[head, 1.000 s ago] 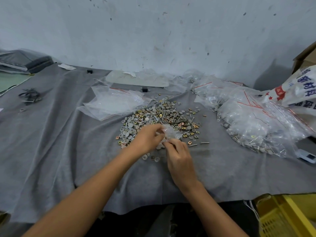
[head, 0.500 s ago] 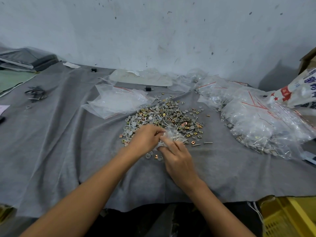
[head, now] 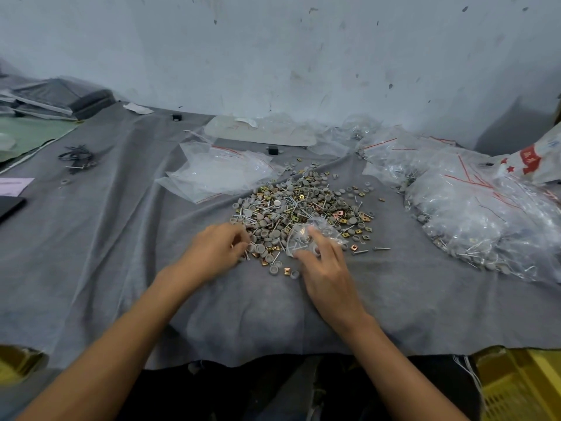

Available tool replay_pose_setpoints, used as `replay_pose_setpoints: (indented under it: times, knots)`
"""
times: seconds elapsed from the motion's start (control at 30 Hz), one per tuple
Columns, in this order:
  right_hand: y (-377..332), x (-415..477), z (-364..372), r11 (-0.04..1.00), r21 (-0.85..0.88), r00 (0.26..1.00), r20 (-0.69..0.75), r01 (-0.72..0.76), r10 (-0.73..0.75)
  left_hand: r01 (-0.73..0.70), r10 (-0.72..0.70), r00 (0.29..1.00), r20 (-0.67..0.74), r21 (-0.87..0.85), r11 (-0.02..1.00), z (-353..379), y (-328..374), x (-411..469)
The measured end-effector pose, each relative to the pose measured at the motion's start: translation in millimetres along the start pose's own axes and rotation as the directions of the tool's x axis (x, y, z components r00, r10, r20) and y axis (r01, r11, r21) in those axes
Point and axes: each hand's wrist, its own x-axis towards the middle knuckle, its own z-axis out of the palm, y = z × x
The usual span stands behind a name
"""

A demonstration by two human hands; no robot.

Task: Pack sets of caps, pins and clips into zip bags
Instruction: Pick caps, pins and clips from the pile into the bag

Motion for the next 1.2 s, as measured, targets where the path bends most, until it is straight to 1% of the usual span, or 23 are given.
replay_pose_setpoints:
  times: [0.07,0.13,0.33,0.5,0.63,0.73,0.77,0.83,0.93,1.03,1.1,1.2]
  knots:
    - [-1.1,0.8,-0.3,1.000,-0.007,1.000,0.016,-0.002,0.002,-0.004,-0.001,0.995,0.098,0.058,0.998,-2.3,-2.4,-0.9]
    - [-1.3,1.1,-0.6,1.000,-0.008,1.000,0.024,-0.004,0.004,-0.038,0.029,0.987,0.159,0.053,0.998,0.8,-0.2,-0.9]
    - [-1.1,0.8,-0.6,1.000,0.002,0.999,0.040,-0.010,0.010,-0.066,0.066,0.990,0.120,-0.007,0.998,11.7,17.8,3.1]
    - [0.2,0.7,1.2,1.000,0.009,1.000,0.020,-0.021,0.021,-0.134,0.119,0.983,0.141,0.100,0.986,17.5,33.0,8.0]
    - [0.8,1.0,1.9,0.999,-0.039,0.997,-0.063,0.030,-0.033,-0.201,0.186,0.977,0.105,0.149,0.968,17.4,35.6,10.5]
    - [0.3,2.2,0.9,0.998,-0.063,0.990,-0.135,0.026,-0.035,-0.230,0.222,0.973,0.063,0.172,0.958,19.2,33.2,8.9]
    - [0.2,1.6,1.6,0.998,-0.061,0.987,-0.156,0.017,-0.026,-0.225,0.222,0.974,0.037,0.155,0.962,19.5,32.3,8.1]
    - [0.3,0.4,3.2,0.999,-0.054,0.985,-0.170,-0.001,-0.008,-0.175,0.177,0.983,-0.045,0.061,0.983,18.4,31.9,7.0]
    - [3.2,-0.4,5.3,0.999,-0.044,0.989,-0.147,-0.017,0.010,-0.109,0.080,0.984,-0.159,-0.182,0.977,15.4,38.1,8.1]
    - [5.4,-1.6,7.0,0.997,-0.059,0.988,-0.152,-0.043,0.033,-0.142,0.089,0.983,-0.162,-0.354,0.925,14.5,55.0,9.7]
    - [5.4,-1.7,7.1,0.995,-0.082,0.988,-0.148,-0.053,0.040,-0.161,0.113,0.983,-0.143,-0.383,0.910,16.0,66.3,11.1]
    - [5.3,-1.3,6.6,0.995,-0.087,0.992,-0.122,-0.040,0.030,-0.175,0.132,0.980,-0.146,-0.341,0.924,19.7,78.2,15.1]
